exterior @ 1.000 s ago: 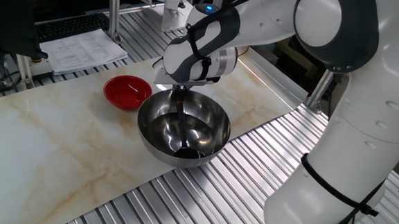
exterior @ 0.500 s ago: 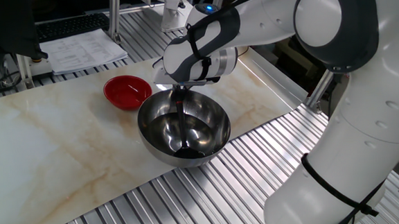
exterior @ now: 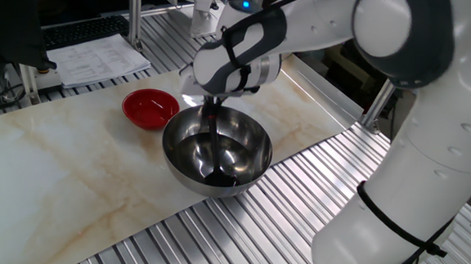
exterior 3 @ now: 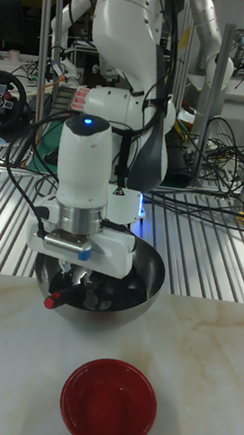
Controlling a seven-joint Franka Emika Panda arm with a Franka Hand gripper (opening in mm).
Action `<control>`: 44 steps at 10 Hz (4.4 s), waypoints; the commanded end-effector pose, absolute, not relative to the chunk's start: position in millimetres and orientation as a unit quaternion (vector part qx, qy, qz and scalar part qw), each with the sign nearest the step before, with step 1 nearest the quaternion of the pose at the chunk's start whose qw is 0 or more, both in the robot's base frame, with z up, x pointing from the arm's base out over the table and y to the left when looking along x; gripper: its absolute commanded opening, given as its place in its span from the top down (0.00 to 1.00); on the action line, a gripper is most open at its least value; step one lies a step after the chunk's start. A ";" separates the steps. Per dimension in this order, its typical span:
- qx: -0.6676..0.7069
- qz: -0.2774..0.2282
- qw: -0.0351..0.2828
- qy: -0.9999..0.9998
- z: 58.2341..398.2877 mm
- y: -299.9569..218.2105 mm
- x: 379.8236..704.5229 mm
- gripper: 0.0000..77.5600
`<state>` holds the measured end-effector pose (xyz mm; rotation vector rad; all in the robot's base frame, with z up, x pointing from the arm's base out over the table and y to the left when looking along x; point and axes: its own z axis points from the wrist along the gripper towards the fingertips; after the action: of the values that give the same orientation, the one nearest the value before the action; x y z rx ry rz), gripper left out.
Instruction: Scoop water with a large spoon from one bowl to another
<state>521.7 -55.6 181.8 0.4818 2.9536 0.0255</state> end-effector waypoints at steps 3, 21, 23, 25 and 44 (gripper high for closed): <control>0.177 -0.012 0.102 0.979 239.6 -55.8 529.3 0.98; 0.222 0.001 0.153 0.963 285.6 -62.1 560.6 0.98; 0.227 0.002 0.154 0.962 294.7 -64.7 568.1 0.98; 0.231 0.005 0.159 0.960 299.3 -65.9 574.2 0.98; 0.268 0.018 0.163 0.949 356.7 -75.0 634.9 0.98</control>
<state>630.1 -74.0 347.8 0.7612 2.7171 0.0412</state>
